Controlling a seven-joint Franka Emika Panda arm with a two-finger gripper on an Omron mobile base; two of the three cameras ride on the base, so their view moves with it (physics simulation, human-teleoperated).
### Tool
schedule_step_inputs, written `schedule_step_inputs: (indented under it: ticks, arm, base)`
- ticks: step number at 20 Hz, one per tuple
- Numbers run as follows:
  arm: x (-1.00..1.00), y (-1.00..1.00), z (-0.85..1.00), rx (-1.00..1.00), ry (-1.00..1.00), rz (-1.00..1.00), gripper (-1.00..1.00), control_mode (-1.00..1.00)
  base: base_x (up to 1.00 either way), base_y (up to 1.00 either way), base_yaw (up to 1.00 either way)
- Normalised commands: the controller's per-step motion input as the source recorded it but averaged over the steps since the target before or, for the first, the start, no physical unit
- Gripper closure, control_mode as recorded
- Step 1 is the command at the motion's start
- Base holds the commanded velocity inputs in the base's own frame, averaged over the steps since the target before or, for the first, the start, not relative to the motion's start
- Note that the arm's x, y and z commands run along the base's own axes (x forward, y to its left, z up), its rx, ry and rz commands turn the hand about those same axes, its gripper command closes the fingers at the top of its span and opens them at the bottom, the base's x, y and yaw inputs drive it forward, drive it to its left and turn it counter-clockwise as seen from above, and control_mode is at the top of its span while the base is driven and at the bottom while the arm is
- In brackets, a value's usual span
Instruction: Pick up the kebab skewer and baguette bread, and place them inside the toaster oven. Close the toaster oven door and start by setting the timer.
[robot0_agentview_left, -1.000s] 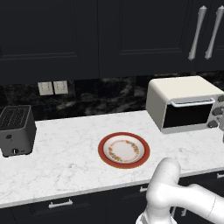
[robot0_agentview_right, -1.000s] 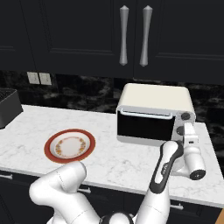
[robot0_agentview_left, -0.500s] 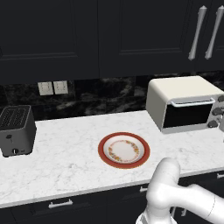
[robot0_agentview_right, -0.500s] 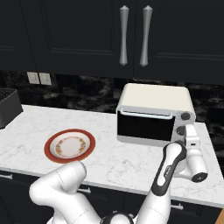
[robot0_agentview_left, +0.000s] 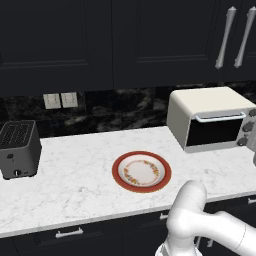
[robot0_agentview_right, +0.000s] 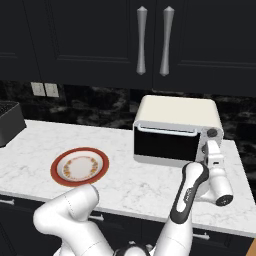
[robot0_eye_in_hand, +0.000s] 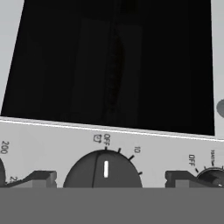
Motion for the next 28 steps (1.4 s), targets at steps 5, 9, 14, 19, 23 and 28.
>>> schedule_step_inputs:
  ticks: [5, 9, 14, 19, 23, 28]
  arm:
    - [0.01, -0.04, 0.00, 0.00, -0.01, 0.00, -1.00, -1.00]
    - [0.13, 0.00, 0.00, 0.00, 0.00, 0.00, -1.00, -1.00]
    - [0.12, 0.00, 0.00, 0.00, 0.00, 0.00, -1.00, -1.00]
    - [0.04, 0.00, 0.00, 0.00, -0.01, 0.00, 1.00, -1.00]
    - [0.16, 0.00, 0.00, 0.00, -0.01, 0.00, 1.00, -1.00]
    - [0.07, 0.00, 0.00, 0.02, -0.02, 0.00, 1.00, -1.00]
  base:
    - [0.00, 0.00, 0.00]
    - [0.00, 0.00, 0.00]
    - [0.00, 0.00, 0.00]
    - [0.00, 0.00, 0.00]
    - [0.00, 0.00, 0.00]
    - [0.00, 0.00, 0.00]
